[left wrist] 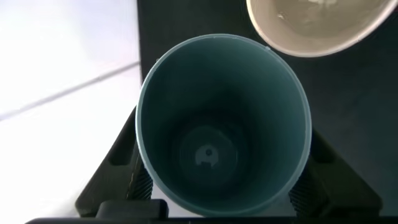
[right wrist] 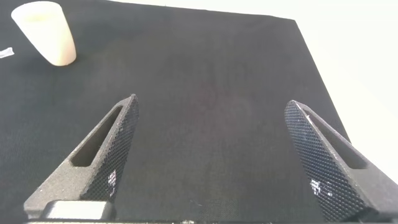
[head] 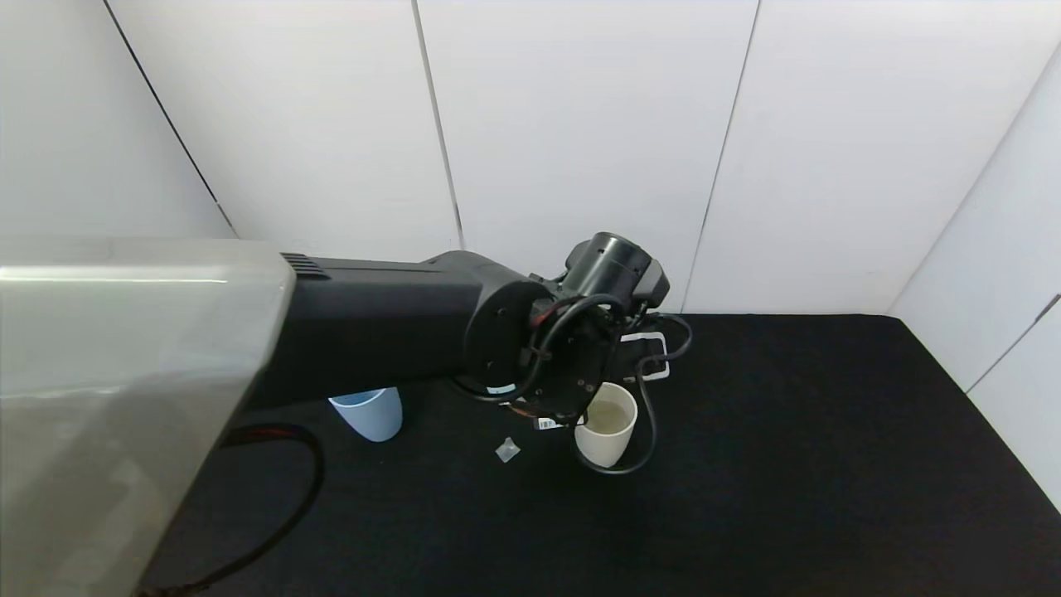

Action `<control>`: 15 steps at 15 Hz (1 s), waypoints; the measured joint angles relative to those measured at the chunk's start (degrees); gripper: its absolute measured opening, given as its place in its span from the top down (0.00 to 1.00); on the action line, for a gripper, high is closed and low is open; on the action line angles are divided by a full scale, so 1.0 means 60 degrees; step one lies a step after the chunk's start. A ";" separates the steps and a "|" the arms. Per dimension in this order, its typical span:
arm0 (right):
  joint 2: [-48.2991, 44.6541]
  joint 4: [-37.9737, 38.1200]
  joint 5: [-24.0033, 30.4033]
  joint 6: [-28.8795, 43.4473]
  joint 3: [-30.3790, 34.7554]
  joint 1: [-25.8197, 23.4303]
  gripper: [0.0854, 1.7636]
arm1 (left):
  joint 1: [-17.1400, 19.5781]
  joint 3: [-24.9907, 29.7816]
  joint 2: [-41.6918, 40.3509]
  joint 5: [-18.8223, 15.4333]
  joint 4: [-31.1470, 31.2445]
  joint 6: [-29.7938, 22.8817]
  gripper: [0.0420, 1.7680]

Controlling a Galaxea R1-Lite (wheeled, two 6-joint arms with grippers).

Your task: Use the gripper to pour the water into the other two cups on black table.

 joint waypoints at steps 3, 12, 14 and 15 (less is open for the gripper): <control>0.0000 -0.0004 -0.0002 -0.0002 0.0000 0.0000 0.03 | 0.0226 0.0823 -0.0796 -0.0593 -0.0061 -0.1313 0.35; 0.0000 -0.0004 -0.0002 0.0000 0.0000 0.0000 0.03 | 0.1038 0.3588 -0.2499 -0.1485 -0.4200 -0.3873 0.35; 0.0000 -0.0008 -0.0002 -0.0002 0.0000 -0.0004 0.03 | 0.1057 0.3745 -0.2582 -0.1825 -0.4393 -0.5201 0.35; 0.0000 -0.0004 -0.0002 -0.0002 0.0000 0.0000 0.03 | 0.1071 0.3777 -0.2615 -0.1948 -0.4415 -0.5829 0.35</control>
